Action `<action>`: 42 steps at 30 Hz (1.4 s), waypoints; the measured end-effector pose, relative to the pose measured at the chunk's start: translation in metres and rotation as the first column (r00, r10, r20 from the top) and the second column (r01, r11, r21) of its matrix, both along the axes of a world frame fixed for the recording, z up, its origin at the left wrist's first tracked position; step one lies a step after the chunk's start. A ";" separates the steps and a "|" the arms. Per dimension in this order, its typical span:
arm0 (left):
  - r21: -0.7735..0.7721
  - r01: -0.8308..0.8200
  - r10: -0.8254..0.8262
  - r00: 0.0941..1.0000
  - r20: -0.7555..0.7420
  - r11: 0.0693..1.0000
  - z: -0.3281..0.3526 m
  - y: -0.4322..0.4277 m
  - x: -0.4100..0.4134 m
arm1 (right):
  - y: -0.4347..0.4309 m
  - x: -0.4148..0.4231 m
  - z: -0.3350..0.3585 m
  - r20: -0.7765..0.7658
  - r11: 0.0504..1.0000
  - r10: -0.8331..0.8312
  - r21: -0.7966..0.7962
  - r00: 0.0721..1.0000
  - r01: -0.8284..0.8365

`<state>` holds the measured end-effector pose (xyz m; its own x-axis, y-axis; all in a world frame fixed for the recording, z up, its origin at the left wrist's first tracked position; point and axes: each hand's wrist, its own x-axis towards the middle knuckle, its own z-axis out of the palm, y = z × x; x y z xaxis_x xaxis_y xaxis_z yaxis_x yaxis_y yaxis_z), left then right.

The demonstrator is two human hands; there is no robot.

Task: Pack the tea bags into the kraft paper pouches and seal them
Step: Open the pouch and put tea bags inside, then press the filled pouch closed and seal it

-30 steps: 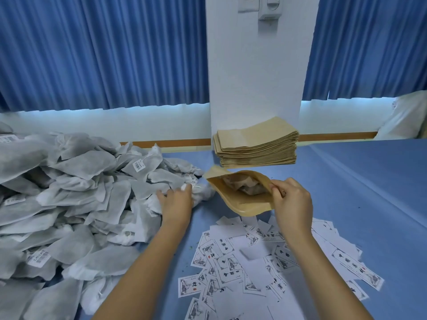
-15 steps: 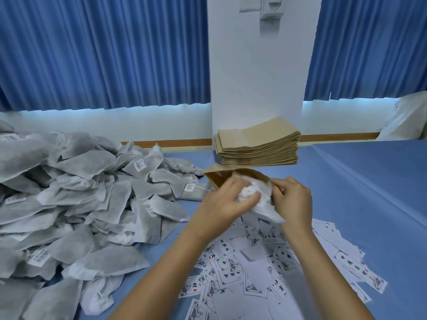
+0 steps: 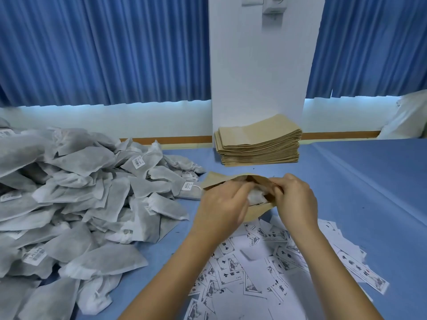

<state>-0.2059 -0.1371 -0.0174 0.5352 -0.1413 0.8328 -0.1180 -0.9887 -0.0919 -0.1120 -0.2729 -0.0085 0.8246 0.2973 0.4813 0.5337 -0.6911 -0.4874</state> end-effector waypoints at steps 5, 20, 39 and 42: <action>-0.049 -0.660 0.589 0.699 -0.405 0.750 -0.025 0.052 -0.015 | -0.002 0.003 -0.004 0.034 0.990 -0.105 0.100 0.994 0.101; 0.146 0.134 -0.148 0.985 0.089 0.980 -0.024 0.045 -0.018 | 0.004 0.003 -0.014 0.066 0.976 -0.133 0.181 0.989 0.119; -0.271 -0.210 0.053 0.870 -0.489 0.939 -0.064 0.017 0.011 | -0.012 0.017 -0.008 0.057 0.966 -0.147 0.221 0.988 0.131; -0.099 -0.354 0.145 0.600 -0.787 0.930 -0.074 0.028 0.020 | -0.013 0.018 -0.009 0.054 0.961 -0.164 0.233 0.985 0.148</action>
<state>-0.1856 -0.1094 -0.0911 0.9685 0.2276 0.1006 0.2134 -0.9676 0.1350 -0.0936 -0.2857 -0.0171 0.8127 0.0438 0.5810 0.4675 -0.6442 -0.6053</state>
